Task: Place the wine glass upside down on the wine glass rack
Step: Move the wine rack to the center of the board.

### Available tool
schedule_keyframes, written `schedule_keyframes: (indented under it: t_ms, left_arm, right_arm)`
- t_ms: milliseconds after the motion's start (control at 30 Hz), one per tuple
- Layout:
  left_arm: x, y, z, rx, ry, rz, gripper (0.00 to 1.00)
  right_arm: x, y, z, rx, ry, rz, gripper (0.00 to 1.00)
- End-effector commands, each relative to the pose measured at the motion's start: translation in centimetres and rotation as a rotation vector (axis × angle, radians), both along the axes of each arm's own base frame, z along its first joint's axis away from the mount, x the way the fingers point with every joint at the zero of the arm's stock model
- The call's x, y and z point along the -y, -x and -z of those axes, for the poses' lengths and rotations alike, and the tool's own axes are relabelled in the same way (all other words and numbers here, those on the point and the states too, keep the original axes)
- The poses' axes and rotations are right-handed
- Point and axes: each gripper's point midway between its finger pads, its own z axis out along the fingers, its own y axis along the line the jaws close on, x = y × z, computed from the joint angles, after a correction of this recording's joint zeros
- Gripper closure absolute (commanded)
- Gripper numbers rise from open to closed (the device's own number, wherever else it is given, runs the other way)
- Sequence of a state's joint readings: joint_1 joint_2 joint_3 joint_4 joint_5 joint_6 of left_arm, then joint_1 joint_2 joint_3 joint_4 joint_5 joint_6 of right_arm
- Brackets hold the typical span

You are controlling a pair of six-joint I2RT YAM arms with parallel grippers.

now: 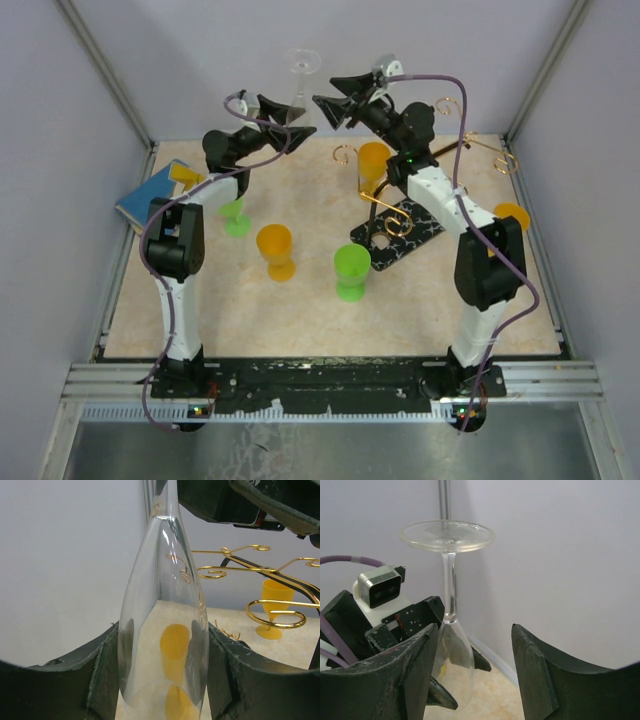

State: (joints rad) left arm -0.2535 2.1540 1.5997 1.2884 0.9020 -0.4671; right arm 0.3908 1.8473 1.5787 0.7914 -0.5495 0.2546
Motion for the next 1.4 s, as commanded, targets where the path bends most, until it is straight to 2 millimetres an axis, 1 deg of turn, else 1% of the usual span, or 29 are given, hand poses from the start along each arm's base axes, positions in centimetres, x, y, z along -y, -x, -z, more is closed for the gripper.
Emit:
schedule_keyframes:
  t_ms: [0,100,233,300,433,633,967,1233,1367]
  left_arm:
    - [-0.2,1.7,-3.3,0.092,0.023,0.001,0.39]
    - [-0.1,1.7,-3.2,0.091,0.022,0.004,0.39]
    - [-0.1,1.6,-3.2,0.09,0.02,0.006,0.39]
    - [0.0,1.6,-3.1,0.088,0.02,0.007,0.39]
    - [0.0,1.5,-2.7,0.079,0.018,0.007,0.39]
    - [0.4,1.7,-2.5,0.075,0.013,0.018,0.39]
    - [0.7,1.5,-1.9,0.063,0.006,0.021,0.39]
    - [0.7,1.4,-1.7,0.064,0.002,0.019,0.39]
    - [0.7,1.3,-1.5,0.061,-0.006,0.016,0.39]
  right_arm:
    - [1.6,2.0,-5.0,0.183,0.037,0.104,0.4]
    - [2.2,2.3,-5.0,0.212,0.078,0.143,0.4]
    - [2.8,2.7,-5.2,0.274,0.084,0.178,0.4]
    - [3.0,2.7,-5.6,0.313,0.096,0.201,0.4]
    - [2.7,2.8,-6.0,0.404,0.165,0.243,0.4]
    - [1.8,2.8,-5.9,0.541,0.274,0.299,0.4]
    - [1.4,3.1,-7.0,0.665,0.355,0.38,0.43]
    - [2.8,2.5,-7.8,0.732,0.428,0.503,0.49]
    - [3.2,2.9,-8.8,0.772,0.438,0.532,0.51]
